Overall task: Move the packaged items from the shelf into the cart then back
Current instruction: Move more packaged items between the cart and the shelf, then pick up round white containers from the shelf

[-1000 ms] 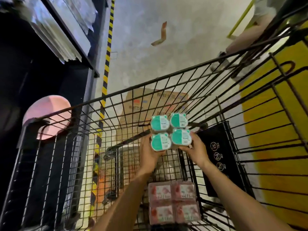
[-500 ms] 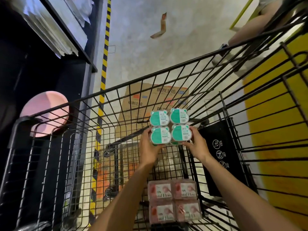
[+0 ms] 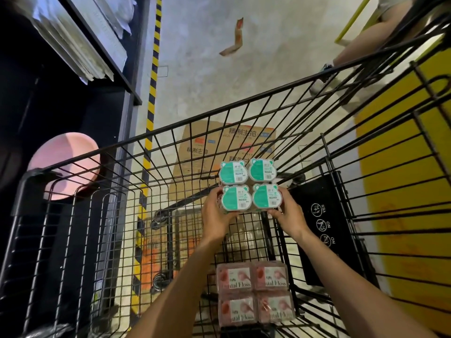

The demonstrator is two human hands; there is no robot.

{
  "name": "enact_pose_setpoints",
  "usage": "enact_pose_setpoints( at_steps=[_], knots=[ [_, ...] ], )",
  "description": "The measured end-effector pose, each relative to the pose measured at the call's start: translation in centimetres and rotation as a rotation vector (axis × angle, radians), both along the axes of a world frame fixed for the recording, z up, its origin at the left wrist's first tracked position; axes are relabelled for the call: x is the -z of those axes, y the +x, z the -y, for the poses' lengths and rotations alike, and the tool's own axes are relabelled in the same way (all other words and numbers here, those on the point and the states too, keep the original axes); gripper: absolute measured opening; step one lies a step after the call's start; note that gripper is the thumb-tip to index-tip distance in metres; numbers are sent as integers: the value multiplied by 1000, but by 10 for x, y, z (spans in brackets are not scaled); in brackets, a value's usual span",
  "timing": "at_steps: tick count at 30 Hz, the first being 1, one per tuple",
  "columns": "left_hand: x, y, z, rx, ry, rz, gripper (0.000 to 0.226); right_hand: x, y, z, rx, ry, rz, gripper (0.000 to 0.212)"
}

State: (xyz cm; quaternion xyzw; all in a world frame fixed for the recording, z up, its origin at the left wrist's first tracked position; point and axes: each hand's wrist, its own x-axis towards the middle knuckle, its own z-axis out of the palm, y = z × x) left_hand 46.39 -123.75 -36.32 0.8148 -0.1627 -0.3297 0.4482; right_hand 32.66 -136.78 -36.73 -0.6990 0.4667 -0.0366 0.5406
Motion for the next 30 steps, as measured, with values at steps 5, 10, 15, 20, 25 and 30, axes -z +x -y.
enact_pose_setpoints(
  at_steps=[5,10,15,20,25,30],
  knots=[
    [-9,0,-2,49,26,19,80,-10,2,-2,13,-23,-56,77],
    [-37,0,-13,84,92,104,91,-38,0,-10,-38,-174,-77,75],
    [-94,-7,-46,55,96,209,72,-90,6,-32,-238,-327,-12,63],
    [-155,-21,-103,-40,113,471,44,-163,25,-80,-507,-390,95,52],
    [-219,-64,-188,-336,97,555,46,-232,22,-145,-769,-458,300,47],
    [-275,-153,-280,-648,142,630,50,-284,-13,-220,-994,-423,519,56]
  ],
)
